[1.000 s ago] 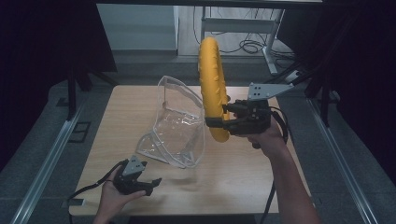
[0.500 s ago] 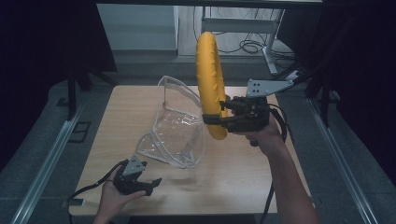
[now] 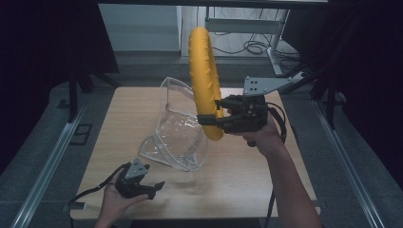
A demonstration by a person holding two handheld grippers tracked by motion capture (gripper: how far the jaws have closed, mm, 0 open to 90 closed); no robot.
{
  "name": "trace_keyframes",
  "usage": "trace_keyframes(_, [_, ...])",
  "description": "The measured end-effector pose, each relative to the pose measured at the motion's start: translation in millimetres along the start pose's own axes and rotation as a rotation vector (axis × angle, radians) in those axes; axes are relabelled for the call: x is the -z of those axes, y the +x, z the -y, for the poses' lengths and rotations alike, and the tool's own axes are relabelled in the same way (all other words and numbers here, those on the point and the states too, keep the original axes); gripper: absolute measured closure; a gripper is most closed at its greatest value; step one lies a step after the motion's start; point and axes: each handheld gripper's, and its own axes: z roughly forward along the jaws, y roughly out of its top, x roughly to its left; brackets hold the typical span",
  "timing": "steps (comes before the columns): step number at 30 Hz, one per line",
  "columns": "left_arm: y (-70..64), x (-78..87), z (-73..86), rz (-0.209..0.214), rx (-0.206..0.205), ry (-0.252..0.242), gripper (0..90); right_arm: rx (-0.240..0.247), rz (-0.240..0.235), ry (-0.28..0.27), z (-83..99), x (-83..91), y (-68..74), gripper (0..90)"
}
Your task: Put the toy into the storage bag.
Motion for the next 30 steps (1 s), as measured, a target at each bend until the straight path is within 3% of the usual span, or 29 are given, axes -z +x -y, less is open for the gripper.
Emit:
trace_keyframes(9, [-0.1, 0.0, 0.1, 0.001, 0.001, -0.001, 18.7, -0.004, -0.059, -0.005, -3.0, -17.9, 2.5, 50.6])
trace_keyframes(20, [0.2, 0.3, 0.1, 0.001, -0.001, 0.001, 18.7, -0.002, -0.097, 0.002, -1.1, -38.3, 2.0, 50.6])
trace_keyframes(30, [0.1, -0.1, 0.2, 0.000, -0.002, 0.004, 18.6, -0.029, -0.127, 0.019, 11.0, -55.0, -4.0, 50.5])
